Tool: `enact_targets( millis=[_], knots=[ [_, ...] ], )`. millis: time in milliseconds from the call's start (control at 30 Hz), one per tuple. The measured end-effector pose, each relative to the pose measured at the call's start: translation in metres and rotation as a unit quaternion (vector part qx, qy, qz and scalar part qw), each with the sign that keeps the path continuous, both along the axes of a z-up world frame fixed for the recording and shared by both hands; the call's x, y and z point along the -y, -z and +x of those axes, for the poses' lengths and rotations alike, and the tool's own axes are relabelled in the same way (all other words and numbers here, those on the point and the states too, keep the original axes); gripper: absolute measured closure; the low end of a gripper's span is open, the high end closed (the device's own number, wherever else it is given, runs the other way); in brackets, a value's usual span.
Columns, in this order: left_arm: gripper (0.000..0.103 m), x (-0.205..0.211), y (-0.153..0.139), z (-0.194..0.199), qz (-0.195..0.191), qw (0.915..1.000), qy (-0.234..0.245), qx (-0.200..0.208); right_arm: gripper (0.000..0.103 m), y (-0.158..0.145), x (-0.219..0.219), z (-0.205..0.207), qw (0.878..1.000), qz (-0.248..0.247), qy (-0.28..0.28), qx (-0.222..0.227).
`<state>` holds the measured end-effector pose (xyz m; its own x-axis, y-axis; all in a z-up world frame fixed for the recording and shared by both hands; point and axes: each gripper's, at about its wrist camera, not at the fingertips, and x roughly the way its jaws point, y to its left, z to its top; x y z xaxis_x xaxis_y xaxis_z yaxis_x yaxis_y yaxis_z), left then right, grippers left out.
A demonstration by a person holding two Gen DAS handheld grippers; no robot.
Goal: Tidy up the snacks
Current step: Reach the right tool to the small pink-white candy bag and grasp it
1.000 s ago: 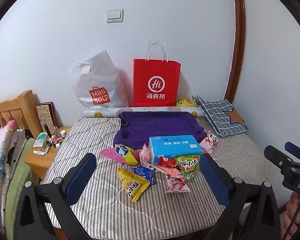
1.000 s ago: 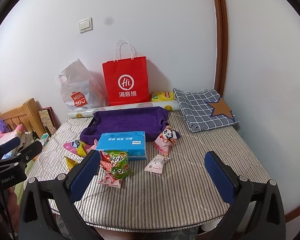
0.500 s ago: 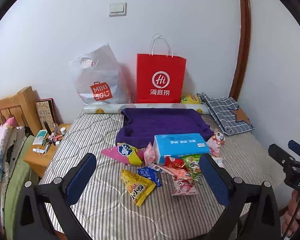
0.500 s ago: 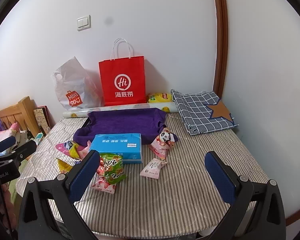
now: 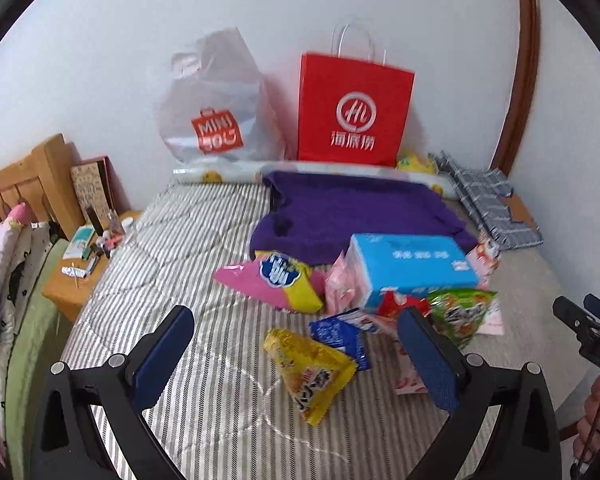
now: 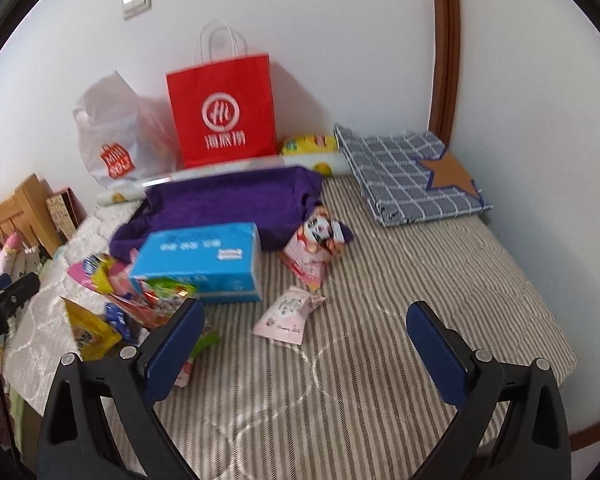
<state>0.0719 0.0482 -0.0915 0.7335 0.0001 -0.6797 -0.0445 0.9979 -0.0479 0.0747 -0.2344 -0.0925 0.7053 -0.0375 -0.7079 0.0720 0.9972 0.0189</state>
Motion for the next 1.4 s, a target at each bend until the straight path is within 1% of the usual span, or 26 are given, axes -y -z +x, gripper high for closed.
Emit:
enact_targets(
  millis=[100,133,200,267,333,467,767,833,867,1000,1033,1067,1133,1267,1400],
  knots=[
    [0.001,-0.006,0.012,0.012,-0.004,0.9999,-0.004,-0.015,0.009,0.017,-0.001,0.014,1.0,-0.014,0.006,-0.014],
    [0.001,-0.008,0.015,0.016,-0.004,0.9998,-0.007,-0.018,0.013,0.023,-0.002,0.019,1.0,-0.016,0.005,-0.018],
    [0.001,-0.013,0.022,0.022,-0.005,0.9996,-0.01,-0.025,0.017,0.035,-0.002,0.028,0.999,-0.013,0.002,-0.03],
    [0.001,-0.018,0.027,0.027,-0.005,0.9995,-0.015,-0.027,0.028,0.048,-0.003,0.038,0.999,-0.007,-0.001,-0.049],
    [0.001,-0.021,0.031,0.032,-0.003,0.9993,-0.019,-0.031,0.033,0.06,-0.003,0.046,0.998,0.0,-0.002,-0.063],
    [0.001,-0.029,0.038,0.043,-0.004,0.9989,-0.021,-0.043,0.037,0.078,-0.003,0.061,0.997,0.022,-0.008,-0.076],
    [0.001,-0.043,0.045,0.058,-0.007,0.998,-0.029,-0.055,0.038,0.104,0.003,0.09,0.993,0.057,-0.013,-0.105],
    [0.001,-0.044,0.045,0.06,-0.005,0.9979,-0.03,-0.057,0.038,0.107,0.004,0.093,0.992,0.064,-0.015,-0.104],
    [0.001,-0.045,0.045,0.061,-0.003,0.9978,-0.032,-0.057,0.038,0.107,0.003,0.093,0.993,0.059,-0.015,-0.103],
    [0.001,-0.047,0.045,0.062,-0.004,0.9977,-0.034,-0.058,0.039,0.11,-0.009,0.095,0.994,0.016,-0.03,-0.104],
    [0.001,-0.047,0.045,0.062,-0.003,0.9977,-0.034,-0.058,0.041,0.111,-0.01,0.094,0.994,0.008,-0.035,-0.103],
    [0.001,-0.047,0.045,0.061,-0.003,0.9978,-0.034,-0.057,0.046,0.11,-0.012,0.094,0.994,0.006,-0.039,-0.102],
    [0.001,-0.047,0.045,0.062,-0.004,0.9977,-0.033,-0.059,0.056,0.11,-0.011,0.092,0.994,0.005,-0.044,-0.101],
    [0.001,-0.048,0.047,0.058,-0.001,0.9973,-0.034,-0.065,0.06,0.107,-0.004,0.088,0.994,0.021,-0.043,-0.094],
    [0.001,-0.046,0.047,0.051,-0.008,0.9975,-0.027,-0.065,0.062,0.103,0.0,0.082,0.995,0.035,-0.039,-0.088]
  ],
)
